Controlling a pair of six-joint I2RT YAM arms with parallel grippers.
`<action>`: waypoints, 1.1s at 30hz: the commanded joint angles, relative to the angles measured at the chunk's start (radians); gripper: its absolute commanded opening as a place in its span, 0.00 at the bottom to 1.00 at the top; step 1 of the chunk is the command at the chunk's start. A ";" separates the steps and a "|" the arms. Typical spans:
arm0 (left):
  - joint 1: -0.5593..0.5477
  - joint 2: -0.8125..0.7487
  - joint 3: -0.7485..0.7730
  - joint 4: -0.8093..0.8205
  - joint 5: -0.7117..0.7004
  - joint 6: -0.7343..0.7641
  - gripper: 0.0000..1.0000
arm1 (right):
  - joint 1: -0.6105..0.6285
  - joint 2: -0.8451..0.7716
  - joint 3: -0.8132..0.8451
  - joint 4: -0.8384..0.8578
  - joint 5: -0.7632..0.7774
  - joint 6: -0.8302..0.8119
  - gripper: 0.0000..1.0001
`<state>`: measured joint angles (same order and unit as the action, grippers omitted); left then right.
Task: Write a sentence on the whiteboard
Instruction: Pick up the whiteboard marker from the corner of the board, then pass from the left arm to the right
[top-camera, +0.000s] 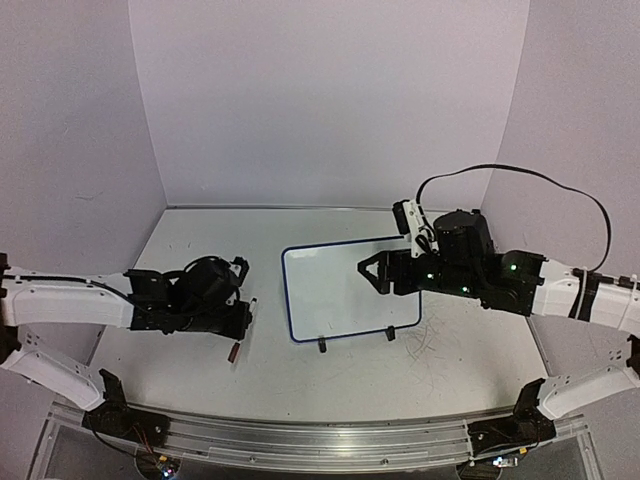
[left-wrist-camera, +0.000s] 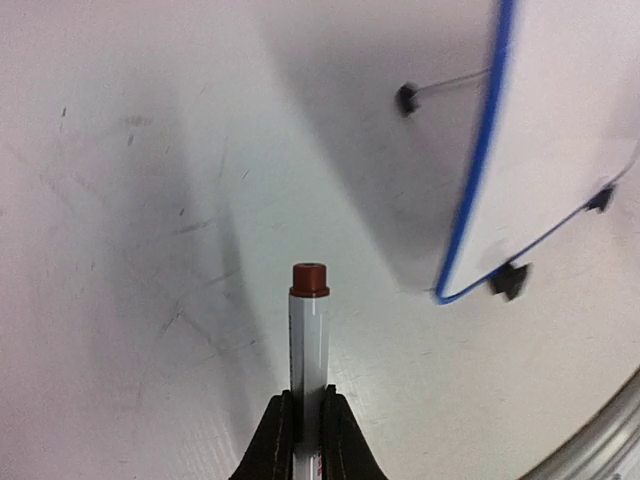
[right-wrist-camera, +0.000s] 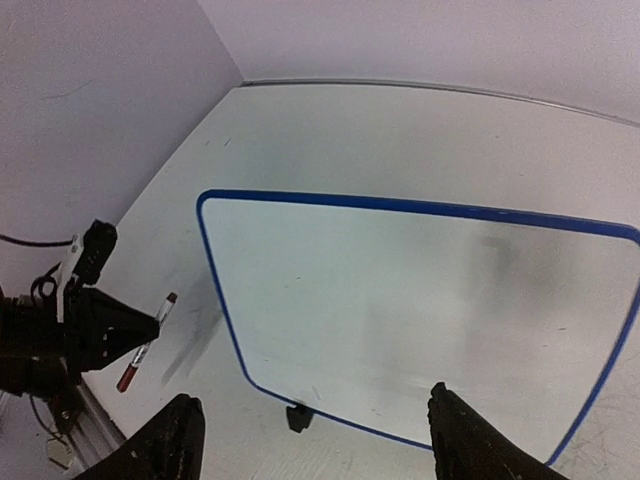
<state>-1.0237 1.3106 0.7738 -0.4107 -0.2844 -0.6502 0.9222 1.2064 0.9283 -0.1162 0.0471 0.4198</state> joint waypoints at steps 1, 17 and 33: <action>-0.027 -0.191 0.047 0.181 0.136 0.238 0.00 | 0.003 0.067 0.080 0.102 -0.311 0.033 0.74; -0.073 -0.083 0.154 0.486 0.468 0.569 0.00 | 0.004 0.253 0.199 0.265 -0.672 0.156 0.58; -0.074 -0.129 0.085 0.522 0.443 0.490 0.69 | -0.063 0.166 0.136 0.290 -0.671 0.179 0.00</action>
<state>-1.0943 1.2278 0.8799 0.0513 0.1471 -0.1108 0.9077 1.4605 1.0870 0.1219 -0.6258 0.6044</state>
